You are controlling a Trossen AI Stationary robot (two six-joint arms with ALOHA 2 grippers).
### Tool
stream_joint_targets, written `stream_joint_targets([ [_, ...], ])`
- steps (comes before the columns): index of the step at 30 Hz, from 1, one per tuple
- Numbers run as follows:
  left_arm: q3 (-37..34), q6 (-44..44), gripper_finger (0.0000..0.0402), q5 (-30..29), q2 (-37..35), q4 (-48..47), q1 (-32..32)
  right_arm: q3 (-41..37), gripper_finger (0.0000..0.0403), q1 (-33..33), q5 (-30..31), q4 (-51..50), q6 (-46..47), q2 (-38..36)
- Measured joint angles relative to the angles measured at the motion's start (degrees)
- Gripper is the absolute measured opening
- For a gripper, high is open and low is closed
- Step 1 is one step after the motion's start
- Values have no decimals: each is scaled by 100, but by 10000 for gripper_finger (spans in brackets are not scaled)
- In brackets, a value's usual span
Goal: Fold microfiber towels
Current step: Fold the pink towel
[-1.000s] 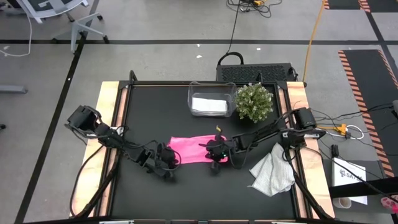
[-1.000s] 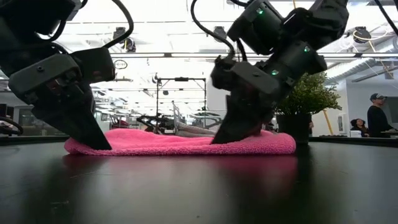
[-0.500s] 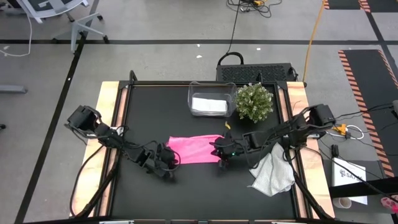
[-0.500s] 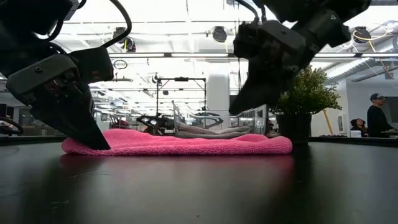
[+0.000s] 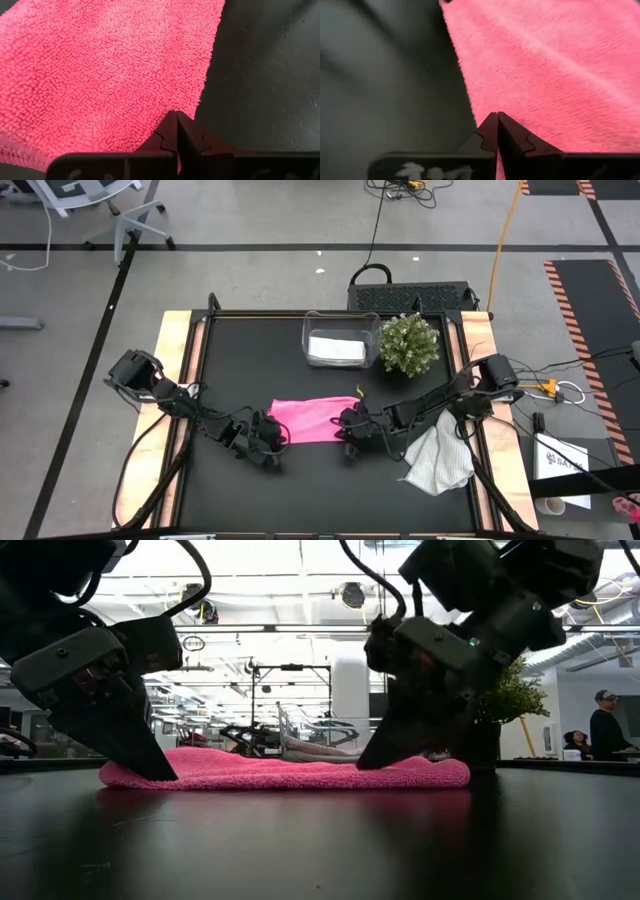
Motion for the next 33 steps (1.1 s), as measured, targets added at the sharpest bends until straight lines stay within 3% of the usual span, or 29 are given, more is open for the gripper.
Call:
stream_joint_targets([
  [9, 0, -5, 0, 12, 0, -4, 3, 11, 0, 4, -256, -1247, -139, -352],
  [22, 2, 13, 0, 0, 0, -7, 4, 11, 0, 4, -150, -3527, -99, -1634],
  [28, -10, 71, 1, -74, -22, 209, 1, 11, 0, 4, 265, -3563, 137, -2140],
  [33, -29, 198, 2, -35, -212, 679, 8, 11, 0, 4, 252, -3518, 148, -2226],
])
